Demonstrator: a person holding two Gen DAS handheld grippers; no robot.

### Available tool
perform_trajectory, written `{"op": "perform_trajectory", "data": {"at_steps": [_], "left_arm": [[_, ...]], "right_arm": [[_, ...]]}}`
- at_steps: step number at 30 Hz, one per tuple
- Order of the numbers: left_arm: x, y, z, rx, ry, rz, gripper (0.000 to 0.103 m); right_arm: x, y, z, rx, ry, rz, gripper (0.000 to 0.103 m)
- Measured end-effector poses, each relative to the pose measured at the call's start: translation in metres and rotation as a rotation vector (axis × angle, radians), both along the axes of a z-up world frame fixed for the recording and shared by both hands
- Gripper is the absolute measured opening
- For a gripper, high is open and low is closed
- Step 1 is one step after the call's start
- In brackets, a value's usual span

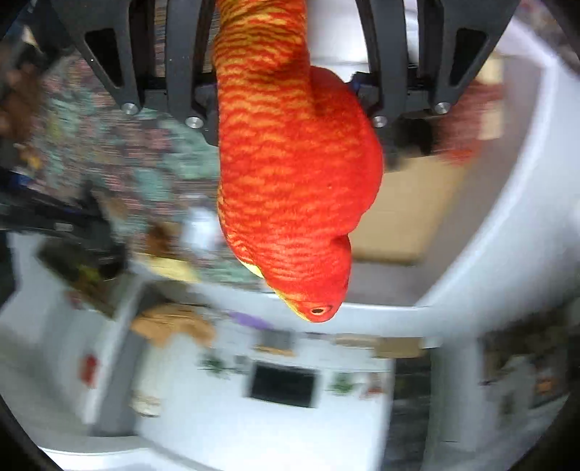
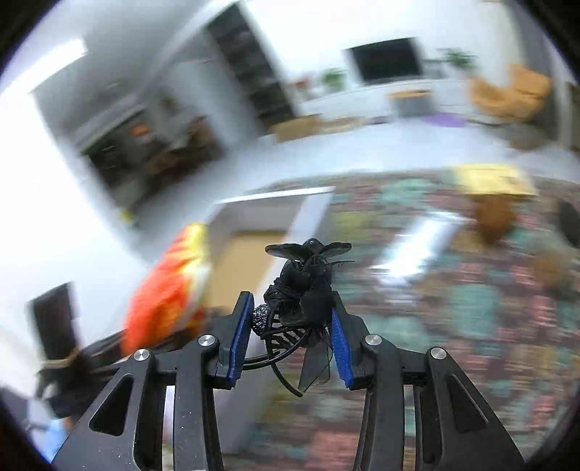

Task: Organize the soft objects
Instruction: 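Carry the fish and black bag over the white box and open both tools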

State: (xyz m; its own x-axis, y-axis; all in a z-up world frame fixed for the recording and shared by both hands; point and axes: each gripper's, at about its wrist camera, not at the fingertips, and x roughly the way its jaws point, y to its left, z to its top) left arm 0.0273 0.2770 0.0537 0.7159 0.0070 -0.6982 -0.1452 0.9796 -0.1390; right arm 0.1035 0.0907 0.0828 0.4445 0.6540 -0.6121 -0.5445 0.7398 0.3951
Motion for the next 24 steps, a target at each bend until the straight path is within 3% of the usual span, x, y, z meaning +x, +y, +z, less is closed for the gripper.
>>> {"op": "perform_trajectory", "data": {"at_steps": [1, 2, 3, 4, 5, 9, 12, 15, 18, 21, 24], "left_arm": [[-0.006, 0.02, -0.005, 0.045, 0.025, 0.077, 0.068], [-0.009, 0.033, -0.011, 0.076, 0.051, 0.13, 0.091], [-0.011, 0.042, -0.016, 0.095, 0.07, 0.165, 0.1], [-0.015, 0.056, -0.024, 0.112, 0.089, 0.207, 0.1], [-0.018, 0.064, -0.029, 0.116, 0.101, 0.228, 0.1], [-0.028, 0.076, -0.032, 0.105, 0.076, 0.287, 0.1], [-0.029, 0.062, -0.02, 0.087, 0.013, 0.272, 0.1], [-0.032, 0.032, -0.005, 0.046, -0.062, 0.188, 0.1], [-0.026, -0.019, 0.003, 0.012, -0.089, 0.047, 0.1], [-0.019, -0.085, 0.001, -0.02, -0.086, -0.142, 0.1], [-0.006, -0.158, -0.023, -0.033, -0.029, -0.343, 0.1]], "right_arm": [[-0.004, 0.018, -0.003, 0.016, 0.011, 0.037, 0.044], [-0.007, 0.036, -0.009, 0.038, 0.027, 0.08, 0.049], [-0.008, 0.053, -0.017, 0.057, 0.062, 0.129, 0.069], [-0.009, 0.063, -0.026, 0.066, 0.102, 0.153, 0.08], [-0.01, 0.065, -0.032, 0.072, 0.12, 0.15, 0.082], [-0.008, 0.03, -0.05, 0.073, 0.111, 0.081, 0.081], [-0.001, -0.021, -0.066, -0.032, 0.033, -0.053, 0.081], [0.002, -0.076, -0.096, -0.246, -0.044, -0.223, 0.082], [0.007, -0.139, -0.134, -0.416, -0.042, -0.402, 0.081], [0.012, -0.195, -0.165, -0.493, -0.001, -0.561, 0.081], [0.008, -0.231, -0.184, -0.502, 0.03, -0.667, 0.081]]}}
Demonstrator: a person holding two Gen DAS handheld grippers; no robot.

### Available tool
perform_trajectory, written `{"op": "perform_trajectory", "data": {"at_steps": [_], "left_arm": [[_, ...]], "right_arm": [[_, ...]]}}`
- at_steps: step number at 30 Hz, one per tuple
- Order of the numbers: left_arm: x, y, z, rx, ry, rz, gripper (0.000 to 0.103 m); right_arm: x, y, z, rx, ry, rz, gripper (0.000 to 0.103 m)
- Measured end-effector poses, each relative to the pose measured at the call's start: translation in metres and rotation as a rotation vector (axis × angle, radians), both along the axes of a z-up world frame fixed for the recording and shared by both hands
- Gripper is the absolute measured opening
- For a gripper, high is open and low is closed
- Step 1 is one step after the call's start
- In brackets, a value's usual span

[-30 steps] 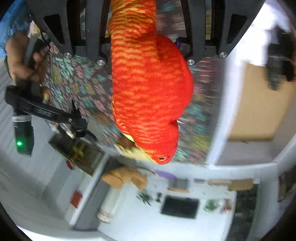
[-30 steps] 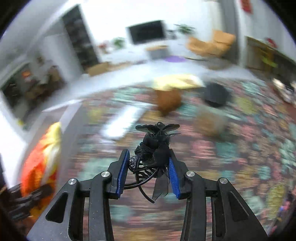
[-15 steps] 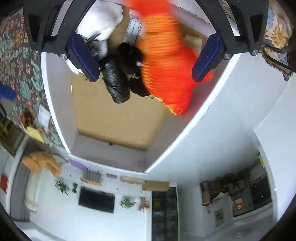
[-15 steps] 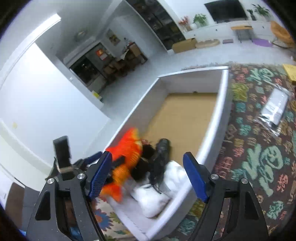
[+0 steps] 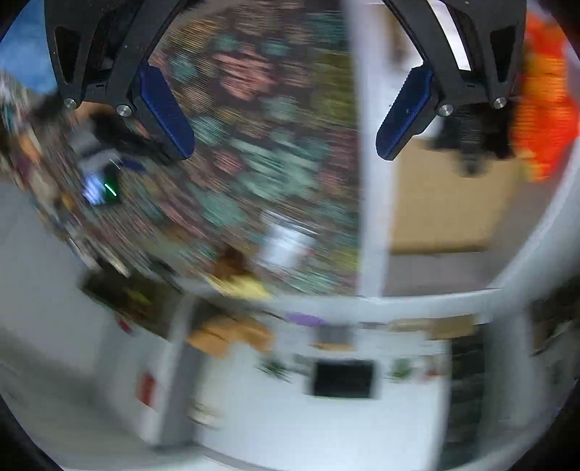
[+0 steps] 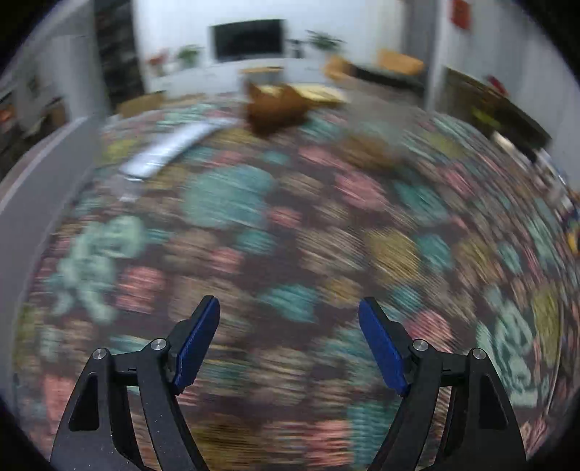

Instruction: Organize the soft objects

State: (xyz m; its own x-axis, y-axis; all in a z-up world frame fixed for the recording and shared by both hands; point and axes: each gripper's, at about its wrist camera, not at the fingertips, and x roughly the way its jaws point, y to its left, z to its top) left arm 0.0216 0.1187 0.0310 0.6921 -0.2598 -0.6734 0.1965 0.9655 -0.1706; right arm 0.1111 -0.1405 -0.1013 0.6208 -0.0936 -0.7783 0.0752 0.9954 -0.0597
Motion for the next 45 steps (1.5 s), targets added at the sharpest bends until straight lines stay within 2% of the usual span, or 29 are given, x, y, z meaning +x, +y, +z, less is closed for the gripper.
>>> {"op": "perform_trajectory", "data": {"at_steps": [2, 3, 4, 6, 10, 15, 17, 19, 45], "left_arm": [[0.011, -0.034, -0.017, 0.009, 0.057, -0.066, 0.1], [0.017, -0.049, -0.035, 0.014, 0.091, -0.084, 0.1], [0.029, -0.064, -0.057, 0.033, 0.141, -0.087, 0.1], [0.043, -0.078, -0.081, 0.071, 0.188, -0.07, 0.1], [0.075, -0.087, -0.112, 0.136, 0.195, -0.021, 0.1], [0.101, -0.084, -0.13, 0.22, 0.173, -0.001, 0.1], [0.107, -0.08, -0.14, 0.225, 0.181, -0.004, 0.102], [0.103, -0.079, -0.14, 0.217, 0.153, -0.001, 0.102], [0.109, -0.078, -0.144, 0.216, 0.156, -0.006, 0.103]], "right_arm": [[-0.001, -0.012, -0.005, 0.029, 0.002, -0.03, 0.083], [-0.002, -0.014, -0.003, 0.028, -0.017, -0.036, 0.083], [-0.001, -0.018, -0.004, 0.021, -0.008, -0.049, 0.084], [0.007, -0.018, -0.008, 0.027, 0.001, -0.054, 0.087], [0.006, -0.015, -0.005, 0.021, 0.004, -0.054, 0.089], [0.008, -0.017, -0.006, 0.022, 0.003, -0.054, 0.089], [0.008, -0.017, -0.006, 0.022, 0.003, -0.054, 0.089], [0.006, -0.017, -0.006, 0.022, 0.004, -0.052, 0.09], [0.009, -0.016, -0.008, 0.021, 0.006, -0.05, 0.092]]}}
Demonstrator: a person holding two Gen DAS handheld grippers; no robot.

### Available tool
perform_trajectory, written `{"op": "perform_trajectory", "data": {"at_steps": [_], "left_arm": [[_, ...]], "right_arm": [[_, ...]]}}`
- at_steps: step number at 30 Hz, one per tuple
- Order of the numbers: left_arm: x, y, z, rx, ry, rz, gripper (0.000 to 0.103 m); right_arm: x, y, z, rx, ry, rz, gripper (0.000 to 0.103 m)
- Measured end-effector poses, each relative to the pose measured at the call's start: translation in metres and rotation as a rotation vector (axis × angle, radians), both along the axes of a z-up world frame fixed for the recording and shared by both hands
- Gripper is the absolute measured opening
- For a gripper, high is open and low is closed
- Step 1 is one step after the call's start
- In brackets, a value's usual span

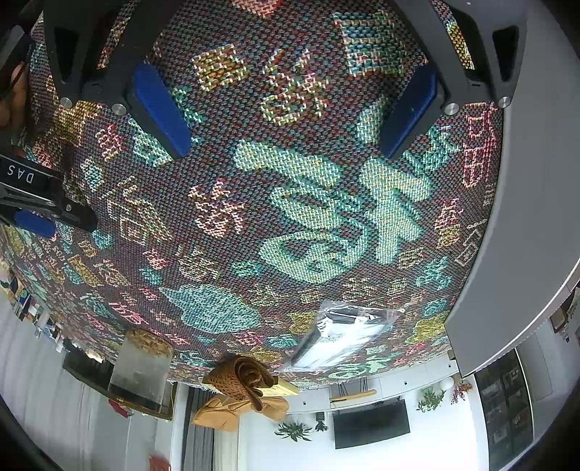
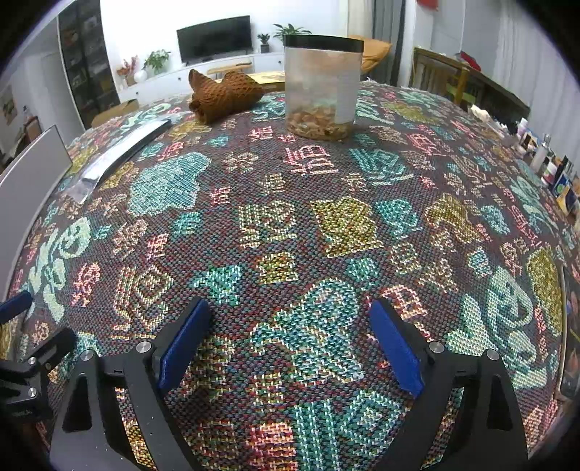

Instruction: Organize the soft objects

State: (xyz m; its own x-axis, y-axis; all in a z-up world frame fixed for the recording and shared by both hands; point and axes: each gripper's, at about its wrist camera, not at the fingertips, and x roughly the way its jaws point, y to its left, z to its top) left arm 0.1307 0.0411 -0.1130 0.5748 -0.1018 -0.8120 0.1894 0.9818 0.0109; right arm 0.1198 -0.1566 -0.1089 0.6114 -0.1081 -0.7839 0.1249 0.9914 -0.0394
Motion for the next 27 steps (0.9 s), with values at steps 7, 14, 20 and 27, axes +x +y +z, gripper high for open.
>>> {"op": "perform_trajectory", "data": {"at_steps": [7, 14, 20, 27], "left_arm": [[0.0, 0.001, 0.0, 0.001, 0.002, 0.003, 0.103], [0.052, -0.002, 0.022, -0.003, 0.174, 0.006, 0.103], [0.149, 0.012, 0.072, -0.008, 0.074, 0.046, 0.103], [0.238, 0.01, 0.041, -0.008, 0.174, 0.01, 0.103]], "right_arm": [[0.001, 0.001, -0.001, 0.001, 0.0, 0.0, 0.093], [0.0, 0.001, -0.001, 0.001, 0.0, 0.0, 0.093], [0.0, 0.001, -0.001, 0.001, 0.0, 0.0, 0.093], [0.001, -0.001, -0.001, 0.0, 0.002, 0.002, 0.094]]}}
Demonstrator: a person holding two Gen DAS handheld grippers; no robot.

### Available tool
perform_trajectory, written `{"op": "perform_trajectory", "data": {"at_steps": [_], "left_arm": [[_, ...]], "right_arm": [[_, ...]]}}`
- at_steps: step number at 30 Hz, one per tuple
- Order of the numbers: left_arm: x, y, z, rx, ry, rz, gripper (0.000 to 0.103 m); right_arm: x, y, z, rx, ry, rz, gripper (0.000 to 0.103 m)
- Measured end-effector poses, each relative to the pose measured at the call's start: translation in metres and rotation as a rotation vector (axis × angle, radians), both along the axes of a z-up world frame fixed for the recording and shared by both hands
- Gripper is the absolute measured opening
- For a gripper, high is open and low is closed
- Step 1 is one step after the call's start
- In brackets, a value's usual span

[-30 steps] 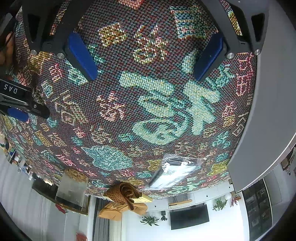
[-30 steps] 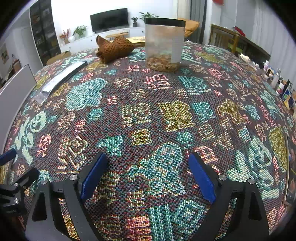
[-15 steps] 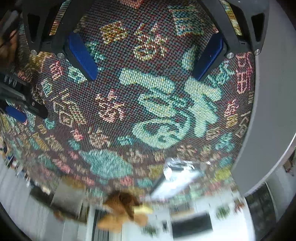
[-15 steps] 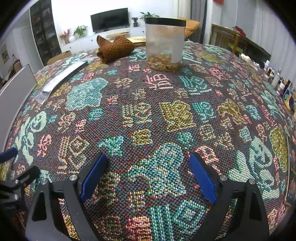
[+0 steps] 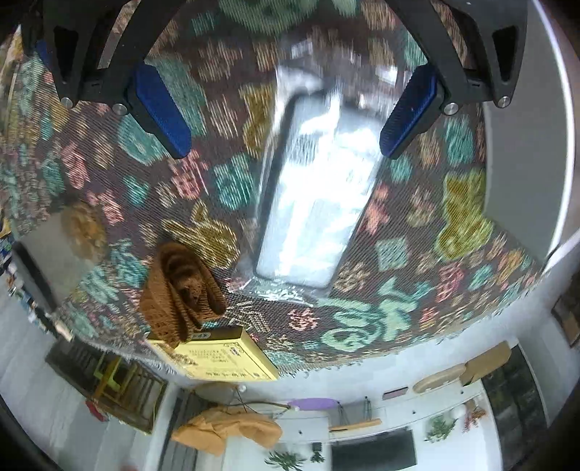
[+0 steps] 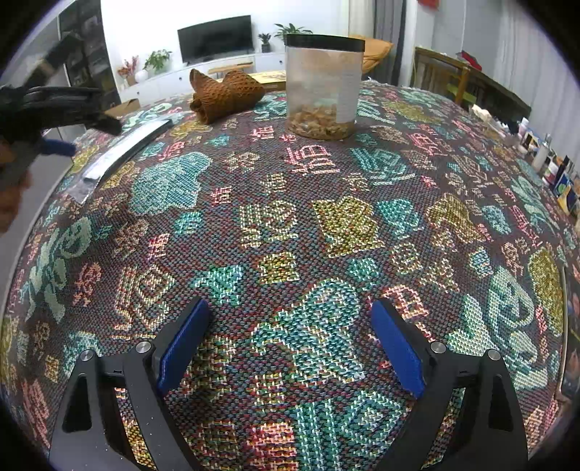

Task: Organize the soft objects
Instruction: 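Grasp the bubble-wrapped phone package with the left tool, then grasp the brown knit bundle with the right tool while the left tool holds the package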

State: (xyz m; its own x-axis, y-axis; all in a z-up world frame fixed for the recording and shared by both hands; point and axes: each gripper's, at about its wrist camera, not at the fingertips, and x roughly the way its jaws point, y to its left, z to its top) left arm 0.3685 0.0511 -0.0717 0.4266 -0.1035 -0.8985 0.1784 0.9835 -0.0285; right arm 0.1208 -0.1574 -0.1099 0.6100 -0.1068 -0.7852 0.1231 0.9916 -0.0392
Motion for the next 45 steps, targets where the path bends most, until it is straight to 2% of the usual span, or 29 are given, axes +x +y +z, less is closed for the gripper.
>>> {"op": "perform_trajectory", "data": {"at_steps": [3, 5, 6, 7, 8, 10, 11, 14, 16, 18, 20, 23, 24, 26, 30, 33, 35, 39, 43, 45], "left_arm": [[0.017, -0.003, -0.021, 0.073, 0.016, 0.017, 0.103], [0.029, 0.007, -0.036, 0.105, 0.035, 0.07, 0.103], [0.033, 0.014, -0.043, 0.082, 0.048, 0.094, 0.103], [0.034, 0.023, -0.045, 0.018, 0.041, 0.117, 0.103], [0.031, 0.029, -0.042, -0.011, 0.009, 0.131, 0.102], [0.022, 0.034, -0.039, -0.001, -0.027, 0.138, 0.084], [0.017, 0.036, -0.037, -0.003, -0.033, 0.141, 0.082], [-0.015, 0.05, -0.032, -0.075, -0.031, 0.197, 0.082], [-0.055, 0.058, -0.029, -0.087, -0.042, 0.266, 0.082], [-0.092, 0.059, -0.03, -0.111, -0.046, 0.302, 0.082], [-0.131, 0.057, -0.035, -0.118, -0.06, 0.299, 0.082], [-0.167, 0.045, -0.04, -0.001, -0.122, 0.239, 0.091], [-0.172, 0.043, -0.044, 0.031, -0.131, 0.22, 0.098], [-0.18, 0.04, -0.046, 0.051, -0.173, 0.207, 0.103], [-0.176, 0.042, -0.046, 0.032, -0.173, 0.216, 0.103], [-0.176, 0.042, -0.046, 0.032, -0.172, 0.215, 0.103], [-0.176, 0.042, -0.046, 0.031, -0.171, 0.215, 0.103], [-0.175, 0.04, -0.047, 0.028, -0.17, 0.215, 0.103], [-0.175, 0.04, -0.047, 0.029, -0.171, 0.215, 0.103], [-0.175, 0.041, -0.047, 0.028, -0.17, 0.215, 0.103]], "right_arm": [[0.001, 0.003, 0.0, -0.001, 0.002, 0.003, 0.095], [0.001, 0.003, 0.0, -0.002, 0.002, 0.002, 0.095], [0.001, 0.003, 0.0, -0.001, 0.002, 0.002, 0.095], [0.001, 0.003, 0.0, -0.001, 0.002, 0.002, 0.095], [0.001, 0.002, 0.0, -0.001, 0.002, 0.002, 0.096], [0.002, 0.003, -0.001, -0.002, 0.002, 0.001, 0.096], [0.002, 0.003, -0.001, -0.002, 0.002, 0.001, 0.096], [0.002, 0.003, -0.001, -0.002, 0.002, 0.002, 0.096], [0.002, 0.003, -0.001, -0.001, 0.002, 0.002, 0.096], [0.002, 0.003, 0.0, -0.001, 0.002, 0.002, 0.096], [0.002, 0.003, 0.0, 0.0, 0.002, 0.002, 0.096], [0.002, 0.004, -0.001, 0.003, 0.001, 0.004, 0.096], [0.002, 0.004, -0.001, 0.004, 0.001, 0.005, 0.096], [0.002, 0.004, -0.001, 0.003, 0.001, 0.005, 0.096], [0.0, 0.004, 0.001, 0.011, -0.005, 0.009, 0.096], [0.007, 0.014, 0.018, 0.033, -0.081, 0.055, 0.095], [0.031, 0.031, 0.038, 0.014, -0.135, 0.125, 0.095], [0.118, 0.062, 0.067, 0.0, -0.132, 0.215, 0.094], [0.2, 0.08, 0.071, -0.058, -0.101, 0.211, 0.094], [0.232, 0.085, 0.064, -0.051, -0.082, 0.208, 0.093]]}}
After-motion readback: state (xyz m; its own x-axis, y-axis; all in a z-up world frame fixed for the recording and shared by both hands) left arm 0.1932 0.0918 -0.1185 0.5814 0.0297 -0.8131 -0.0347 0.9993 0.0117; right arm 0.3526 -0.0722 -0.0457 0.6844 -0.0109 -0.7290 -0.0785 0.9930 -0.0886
